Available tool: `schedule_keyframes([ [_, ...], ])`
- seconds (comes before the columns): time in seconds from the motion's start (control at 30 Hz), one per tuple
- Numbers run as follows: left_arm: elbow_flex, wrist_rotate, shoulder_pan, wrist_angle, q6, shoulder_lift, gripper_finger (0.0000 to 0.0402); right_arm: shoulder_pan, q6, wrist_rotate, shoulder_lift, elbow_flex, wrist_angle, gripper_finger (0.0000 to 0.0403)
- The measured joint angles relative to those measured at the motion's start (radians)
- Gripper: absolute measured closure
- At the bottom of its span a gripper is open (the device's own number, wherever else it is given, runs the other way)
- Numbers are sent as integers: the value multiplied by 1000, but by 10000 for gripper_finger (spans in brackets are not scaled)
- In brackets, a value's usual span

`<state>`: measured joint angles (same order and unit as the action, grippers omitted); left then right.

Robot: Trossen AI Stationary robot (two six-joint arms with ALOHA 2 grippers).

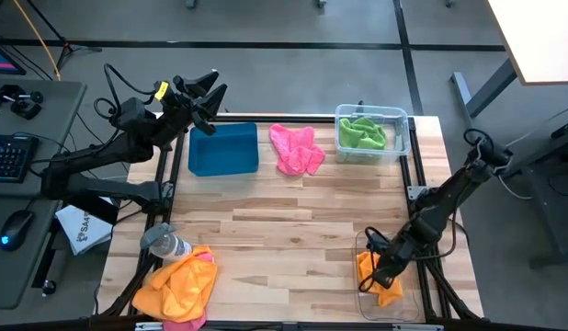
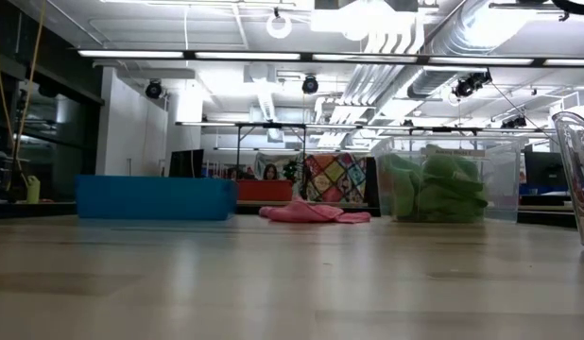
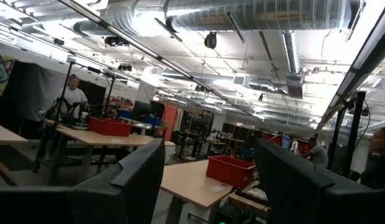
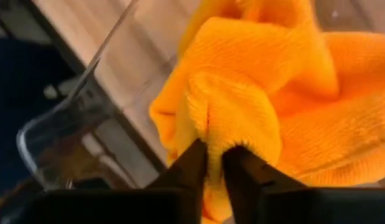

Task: Sort microfiber towel by color & place in baskets
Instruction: Put the top orange towel into the bottom transparent bin

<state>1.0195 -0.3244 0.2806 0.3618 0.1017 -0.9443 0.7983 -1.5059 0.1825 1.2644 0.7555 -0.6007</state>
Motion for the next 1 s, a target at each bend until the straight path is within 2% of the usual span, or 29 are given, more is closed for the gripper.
schedule_keyframes([
  [0.2, 0, 0, 0, 0, 0, 0, 165, -19, 93, 157, -24, 26, -16, 232],
  [0.3, 0, 0, 0, 0, 0, 0, 165, -21, 118, 207, -44, 71, -88, 180],
  [0.4, 0, 0, 0, -1, 0, 0, 165, -21, 120, 221, -64, 128, -169, 145],
  [0.5, 0, 1, 0, -2, 0, 0, 165, -23, 129, 199, -80, 179, -215, 128],
  [0.6, 0, 72, 1, -11, 16, 0, 165, -46, 148, 96, -82, 232, -217, 124],
  [0.77, 0, 421, 0, -18, 142, 0, 165, -142, 303, -242, -82, 314, -109, 124],
  [0.83, 0, 511, -7, -33, 223, 0, 165, -196, 419, -373, -82, 343, -68, 124],
  [0.9, 2, 527, -33, -72, 273, -7, 165, -258, 533, -467, -82, 362, -31, 124],
  [1.0, 11, 470, -126, -211, 262, -27, 165, -352, 697, -507, -82, 376, 34, 124],
])
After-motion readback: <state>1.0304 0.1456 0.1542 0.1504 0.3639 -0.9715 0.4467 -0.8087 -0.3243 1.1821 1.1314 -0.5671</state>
